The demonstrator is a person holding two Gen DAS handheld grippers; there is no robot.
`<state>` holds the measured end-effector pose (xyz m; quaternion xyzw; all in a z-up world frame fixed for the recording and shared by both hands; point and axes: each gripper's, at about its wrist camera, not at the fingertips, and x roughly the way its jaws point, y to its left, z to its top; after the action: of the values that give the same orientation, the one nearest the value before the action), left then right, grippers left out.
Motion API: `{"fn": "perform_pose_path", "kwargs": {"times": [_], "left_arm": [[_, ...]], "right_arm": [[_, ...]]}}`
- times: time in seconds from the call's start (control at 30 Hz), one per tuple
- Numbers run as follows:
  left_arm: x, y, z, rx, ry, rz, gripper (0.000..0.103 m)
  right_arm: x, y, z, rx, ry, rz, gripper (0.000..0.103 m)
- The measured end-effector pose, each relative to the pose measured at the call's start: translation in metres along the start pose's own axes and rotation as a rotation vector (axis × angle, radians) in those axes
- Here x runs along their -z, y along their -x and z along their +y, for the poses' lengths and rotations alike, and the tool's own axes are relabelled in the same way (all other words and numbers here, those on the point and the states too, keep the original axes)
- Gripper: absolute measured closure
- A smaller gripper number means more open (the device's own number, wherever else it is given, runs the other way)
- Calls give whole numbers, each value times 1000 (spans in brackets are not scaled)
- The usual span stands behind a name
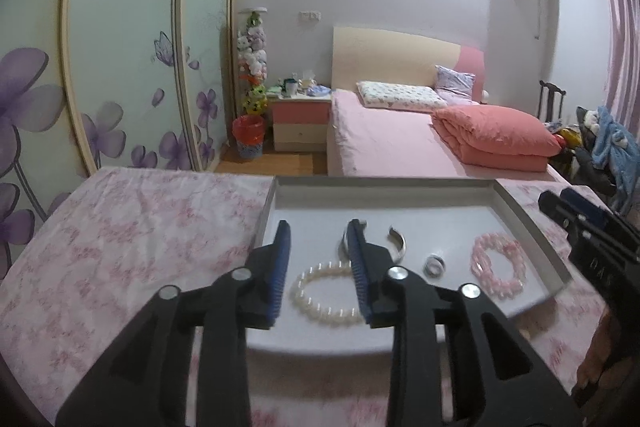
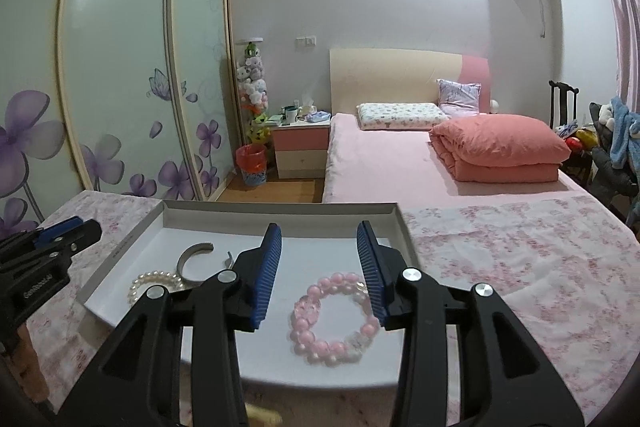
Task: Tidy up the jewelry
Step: 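Grasp the white pearl earring on the sheet with the left tool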
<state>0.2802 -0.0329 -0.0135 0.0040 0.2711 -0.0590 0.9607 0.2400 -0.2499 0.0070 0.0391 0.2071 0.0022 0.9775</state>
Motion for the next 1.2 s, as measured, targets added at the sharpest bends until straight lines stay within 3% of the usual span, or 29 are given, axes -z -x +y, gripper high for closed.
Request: {"fn": "perform_pose_path", "kwargs": {"times": [0.13,0.27,0.53,0.77,1.13,1.2], "left_arm": [[16,21,9,50,-20,47,65],[47,34,12,104,-57,152,65],[85,31,5,163,-74,313,65],[99,23,-15,154,-128,364,67],[98,17,-17,108,-134,361,89],[99,18,-16,104,-136,358,89]], "right_arm": [[5,23,-2,-5,20,3,62],[14,46,-5,-14,34,12,62],[30,71,-9,-52,-21,49,62],[40,78,-9,-62,-32,65,62],[46,75,-6,-72,-30,83,62],[47,72,-4,-73,-27,96,62]]}}
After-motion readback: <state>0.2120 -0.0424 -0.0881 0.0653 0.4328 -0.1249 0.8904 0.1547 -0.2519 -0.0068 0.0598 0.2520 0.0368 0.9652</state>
